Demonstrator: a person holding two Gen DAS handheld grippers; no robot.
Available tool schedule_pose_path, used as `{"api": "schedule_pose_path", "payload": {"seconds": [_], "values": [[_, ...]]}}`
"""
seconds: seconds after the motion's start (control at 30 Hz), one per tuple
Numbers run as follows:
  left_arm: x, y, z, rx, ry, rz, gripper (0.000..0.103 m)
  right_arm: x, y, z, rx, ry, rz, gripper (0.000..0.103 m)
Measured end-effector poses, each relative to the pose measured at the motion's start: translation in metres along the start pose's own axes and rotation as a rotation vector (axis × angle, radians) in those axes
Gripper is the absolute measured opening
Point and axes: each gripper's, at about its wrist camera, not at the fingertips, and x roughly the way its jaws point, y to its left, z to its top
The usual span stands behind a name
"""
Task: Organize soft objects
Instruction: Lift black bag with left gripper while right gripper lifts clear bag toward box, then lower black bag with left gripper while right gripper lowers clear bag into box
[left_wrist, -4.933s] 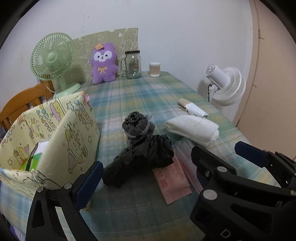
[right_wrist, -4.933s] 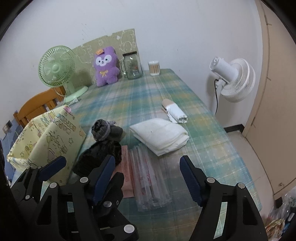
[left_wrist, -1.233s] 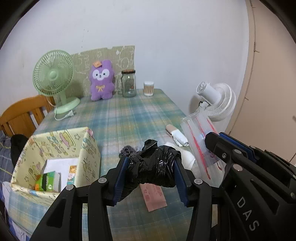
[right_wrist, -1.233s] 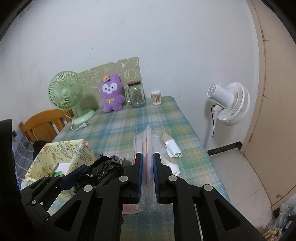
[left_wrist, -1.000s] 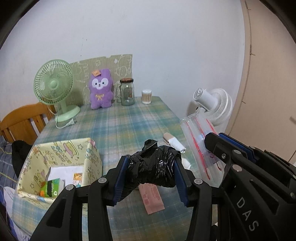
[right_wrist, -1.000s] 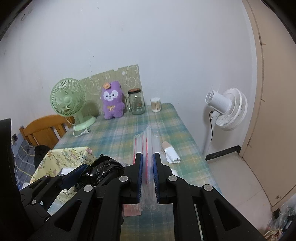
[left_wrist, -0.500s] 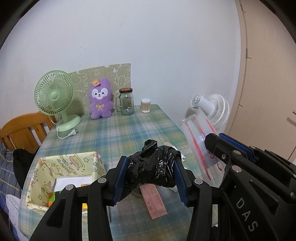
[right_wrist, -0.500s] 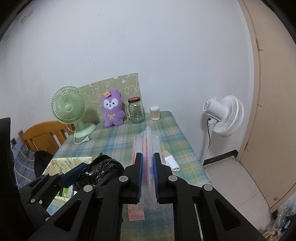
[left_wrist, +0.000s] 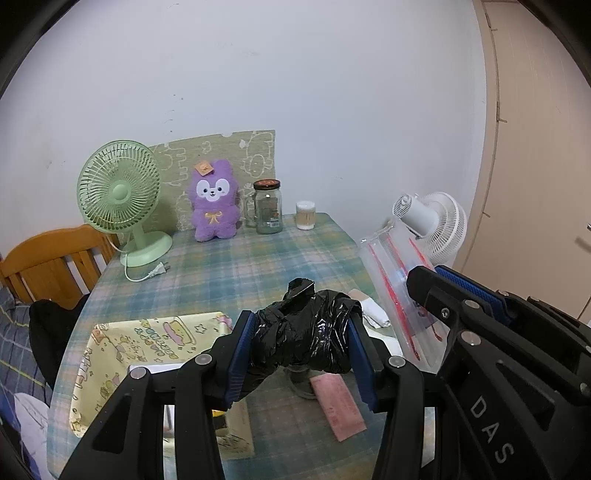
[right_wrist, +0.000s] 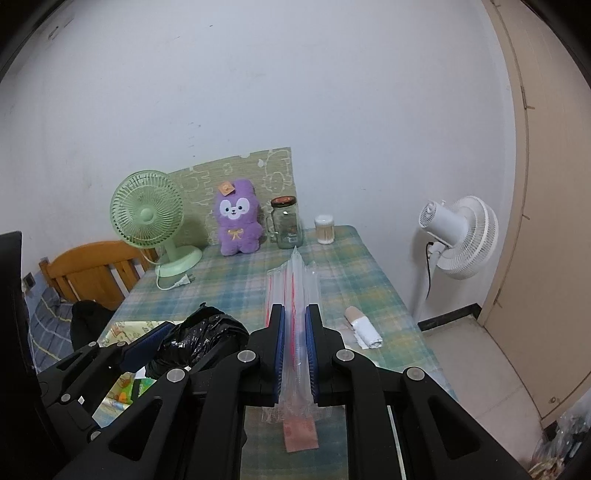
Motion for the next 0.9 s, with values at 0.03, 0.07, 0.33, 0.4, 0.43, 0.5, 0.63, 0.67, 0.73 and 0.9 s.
{"api": "schedule_pose_path", "payload": {"seconds": [0.03, 0.07, 0.33, 0.4, 0.43, 0.5, 0.63, 0.67, 0.73, 0.9], "values": [[0.0, 0.004, 0.0, -0.005, -0.002, 0.001, 0.051, 0.002, 0.003, 0.001, -0.004, 0.0, 0.002, 0.014], [0.001, 0.007, 0.001, -0.008, 0.0, 0.001, 0.052, 0.004, 0.006, 0.001, -0.008, -0.002, 0.005, 0.014], [0.002, 0.037, 0.001, -0.018, 0.008, 0.028, 0.052, 0.02, 0.036, 0.004, -0.026, 0.006, 0.047, 0.014], [0.003, 0.045, 0.001, -0.02, 0.012, 0.034, 0.052, 0.024, 0.043, 0.005, -0.031, 0.01, 0.055, 0.014], [0.004, 0.048, 0.0, -0.021, 0.015, 0.036, 0.052, 0.026, 0.047, 0.004, -0.034, 0.012, 0.058, 0.014], [0.005, 0.054, -0.001, -0.025, 0.018, 0.041, 0.052, 0.031, 0.055, 0.004, -0.041, 0.017, 0.064, 0.014], [0.009, 0.068, -0.004, -0.028, 0.029, 0.044, 0.052, 0.038, 0.067, 0.001, -0.051, 0.032, 0.078, 0.014], [0.009, 0.07, -0.005, -0.029, 0.031, 0.048, 0.052, 0.041, 0.071, 0.0, -0.054, 0.038, 0.083, 0.014], [0.01, 0.077, -0.007, -0.03, 0.033, 0.055, 0.052, 0.045, 0.078, -0.002, -0.056, 0.048, 0.094, 0.014], [0.015, 0.095, -0.014, -0.037, 0.046, 0.07, 0.052, 0.061, 0.095, -0.007, -0.063, 0.082, 0.122, 0.014]]}}
